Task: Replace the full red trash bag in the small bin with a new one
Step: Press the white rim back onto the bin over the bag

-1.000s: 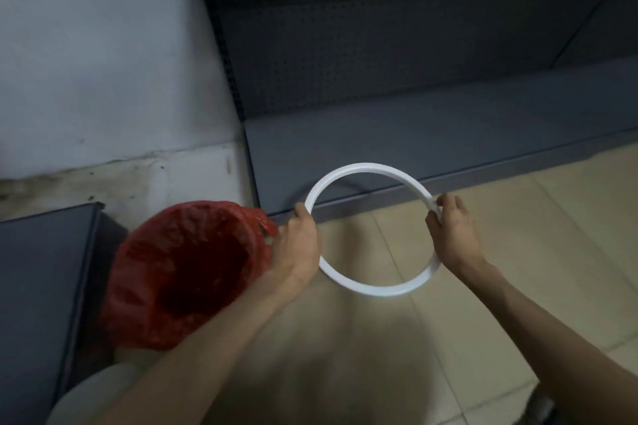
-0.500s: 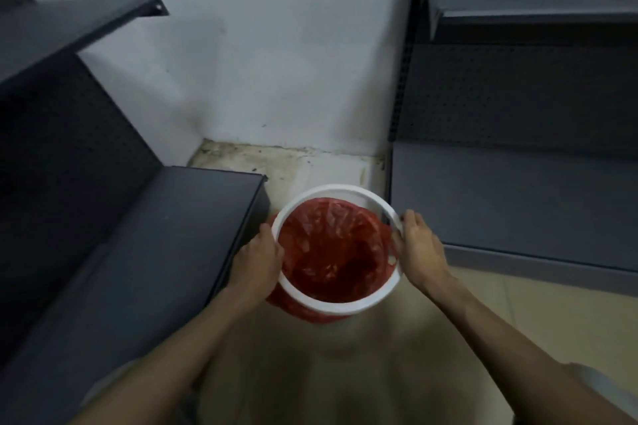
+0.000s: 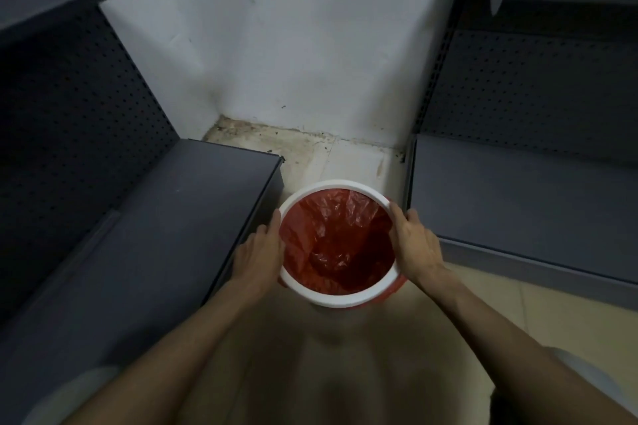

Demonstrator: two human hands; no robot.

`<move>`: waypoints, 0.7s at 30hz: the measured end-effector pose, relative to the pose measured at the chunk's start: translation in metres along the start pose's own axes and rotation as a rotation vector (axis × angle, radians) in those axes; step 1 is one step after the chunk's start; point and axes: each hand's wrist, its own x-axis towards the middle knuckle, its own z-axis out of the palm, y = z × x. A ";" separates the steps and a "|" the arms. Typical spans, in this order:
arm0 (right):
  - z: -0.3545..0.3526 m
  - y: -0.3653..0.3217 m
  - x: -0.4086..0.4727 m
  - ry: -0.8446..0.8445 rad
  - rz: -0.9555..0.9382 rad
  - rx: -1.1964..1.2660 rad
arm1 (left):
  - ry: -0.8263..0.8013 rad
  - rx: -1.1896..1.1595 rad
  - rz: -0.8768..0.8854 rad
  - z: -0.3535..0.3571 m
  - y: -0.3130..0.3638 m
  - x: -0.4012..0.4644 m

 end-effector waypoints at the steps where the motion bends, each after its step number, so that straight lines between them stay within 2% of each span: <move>1: 0.000 0.000 0.001 -0.001 0.006 -0.012 | 0.002 0.011 -0.002 0.000 0.001 0.001; 12: 0.001 0.003 0.008 0.013 0.022 -0.084 | 0.017 0.035 -0.002 0.005 0.004 0.013; 21: 0.008 0.005 0.008 -0.024 0.050 -0.113 | -0.036 -0.049 0.047 0.023 -0.007 0.015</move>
